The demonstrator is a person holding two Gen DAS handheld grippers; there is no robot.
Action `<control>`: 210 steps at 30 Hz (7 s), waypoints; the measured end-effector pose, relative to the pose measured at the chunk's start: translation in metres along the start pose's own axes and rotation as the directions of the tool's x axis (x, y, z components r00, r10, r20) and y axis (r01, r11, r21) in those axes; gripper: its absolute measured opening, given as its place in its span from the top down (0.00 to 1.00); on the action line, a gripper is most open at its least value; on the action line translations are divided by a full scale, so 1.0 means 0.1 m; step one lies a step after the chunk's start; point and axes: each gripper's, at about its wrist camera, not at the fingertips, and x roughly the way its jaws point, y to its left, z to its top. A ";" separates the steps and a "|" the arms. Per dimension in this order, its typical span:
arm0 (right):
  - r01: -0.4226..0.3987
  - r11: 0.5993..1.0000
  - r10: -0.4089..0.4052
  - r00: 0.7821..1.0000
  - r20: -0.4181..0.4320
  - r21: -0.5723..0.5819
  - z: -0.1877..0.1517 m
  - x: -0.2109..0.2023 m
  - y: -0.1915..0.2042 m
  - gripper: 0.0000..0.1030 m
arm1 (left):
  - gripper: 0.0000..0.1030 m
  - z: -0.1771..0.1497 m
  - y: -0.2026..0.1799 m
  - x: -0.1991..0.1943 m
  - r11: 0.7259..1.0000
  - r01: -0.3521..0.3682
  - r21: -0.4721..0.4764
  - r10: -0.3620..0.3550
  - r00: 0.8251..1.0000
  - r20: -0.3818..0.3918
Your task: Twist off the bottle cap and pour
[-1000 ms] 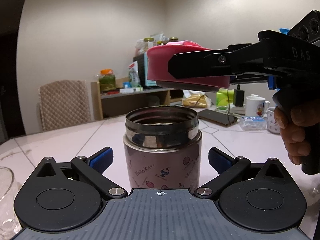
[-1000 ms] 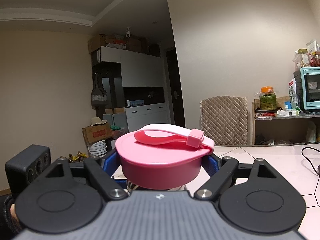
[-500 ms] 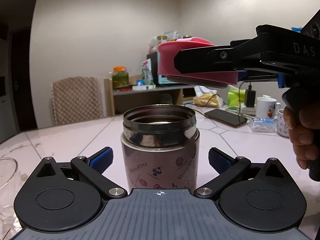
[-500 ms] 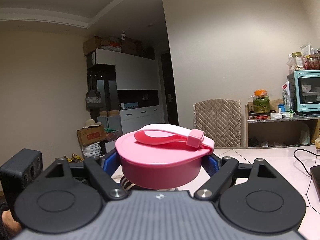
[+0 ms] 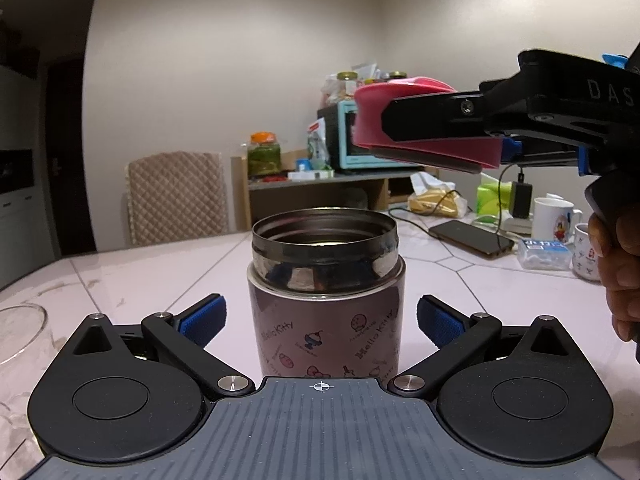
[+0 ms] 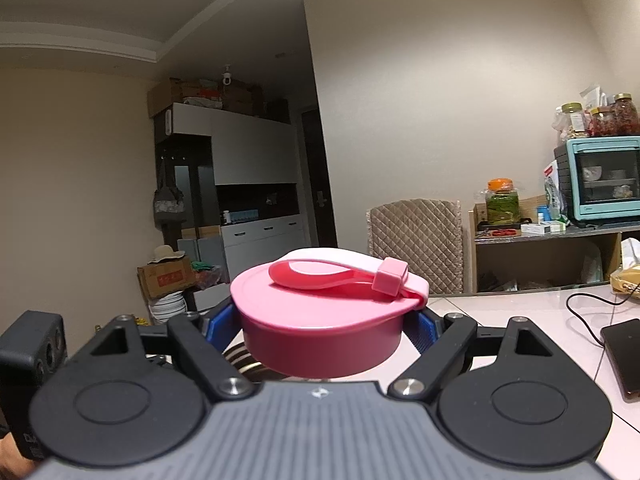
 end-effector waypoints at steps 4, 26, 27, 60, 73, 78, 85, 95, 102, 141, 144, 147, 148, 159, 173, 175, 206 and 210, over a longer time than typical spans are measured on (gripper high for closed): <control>0.023 1.000 -0.023 1.000 0.000 0.004 -0.01 -0.01 0.00 0.17 | 0.00 0.01 -0.02 0.03 1.000 -0.014 -0.003 0.014 1.000 0.000; 0.141 0.989 -0.140 0.990 -0.024 0.046 -0.08 -0.02 -0.09 0.17 | 0.00 0.07 -0.09 0.12 1.000 -0.027 -0.013 0.027 0.999 -0.019; 0.146 0.988 -0.144 0.989 -0.026 0.047 -0.08 -0.02 -0.09 0.17 | 0.00 0.07 -0.09 0.12 1.000 -0.027 -0.013 0.026 0.999 -0.020; 0.220 0.973 -0.215 0.974 -0.075 0.070 -0.23 -0.03 -0.11 0.17 | 0.00 0.05 -0.13 0.14 1.000 -0.005 -0.014 0.004 0.999 -0.042; 0.252 0.965 -0.242 0.962 -0.127 0.068 -0.36 0.03 -0.14 0.17 | 0.00 0.03 -0.11 0.15 1.000 0.003 -0.020 -0.004 0.998 -0.059; 0.269 0.961 -0.257 0.955 -0.151 0.066 -0.41 0.06 -0.16 0.17 | 0.00 0.03 -0.10 0.14 1.000 0.005 -0.021 -0.006 0.998 -0.063; 0.283 0.957 -0.270 0.949 -0.165 0.066 -0.46 0.06 -0.19 0.17 | 0.00 0.02 -0.10 0.14 1.000 0.008 -0.022 -0.010 0.998 -0.068; 0.300 0.953 -0.284 0.938 -0.201 0.053 -0.52 0.10 -0.21 0.17 | 0.00 -0.01 -0.09 0.14 1.000 0.015 -0.023 -0.017 0.997 -0.078; 0.310 0.950 -0.291 0.926 -0.242 0.042 -0.58 0.15 -0.21 0.17 | 0.00 -0.03 -0.07 0.13 1.000 0.017 -0.023 -0.019 0.996 -0.084; 0.311 0.950 -0.291 0.861 -0.418 -0.021 -0.73 0.35 -0.25 0.17 | 0.00 -0.05 -0.05 0.15 0.999 0.039 -0.013 -0.041 0.989 -0.143; 0.310 0.950 -0.291 0.857 -0.425 -0.026 -0.74 0.35 -0.24 0.17 | 0.00 -0.05 -0.04 0.16 0.999 0.041 -0.012 -0.042 0.988 -0.147; 0.308 0.951 -0.291 0.853 -0.433 -0.032 -0.74 0.35 -0.22 0.17 | 0.00 -0.06 -0.05 0.15 0.999 0.043 -0.009 -0.044 0.988 -0.148; 0.308 0.951 -0.291 0.852 -0.436 -0.034 -0.75 0.35 -0.22 0.17 | 0.00 -0.06 -0.05 0.16 0.999 0.044 -0.008 -0.045 0.988 -0.149; 0.298 0.953 -0.287 0.842 -0.457 -0.049 -0.75 0.38 -0.27 0.13 | 0.00 -0.05 -0.04 0.17 0.999 0.050 -0.004 -0.050 0.986 -0.161; 0.301 0.952 -0.288 0.834 -0.470 -0.050 -0.75 0.38 -0.24 0.03 | 0.00 -0.06 -0.04 0.17 0.999 0.046 0.001 -0.045 0.985 -0.167; 0.302 0.952 -0.289 0.834 -0.470 -0.049 -0.75 0.37 -0.24 0.02 | 0.00 -0.06 -0.04 0.17 0.999 0.046 0.001 -0.045 0.985 -0.167; 0.336 0.941 -0.316 0.841 -0.439 -0.034 -0.75 -0.10 -0.10 0.00 | 0.00 -0.11 0.04 -0.04 1.000 0.020 -0.011 -0.022 0.986 -0.164; 0.342 0.939 -0.322 0.848 -0.421 -0.030 -0.72 -0.22 -0.01 0.00 | 0.00 -0.11 0.04 -0.13 1.000 0.002 -0.020 -0.005 0.989 -0.149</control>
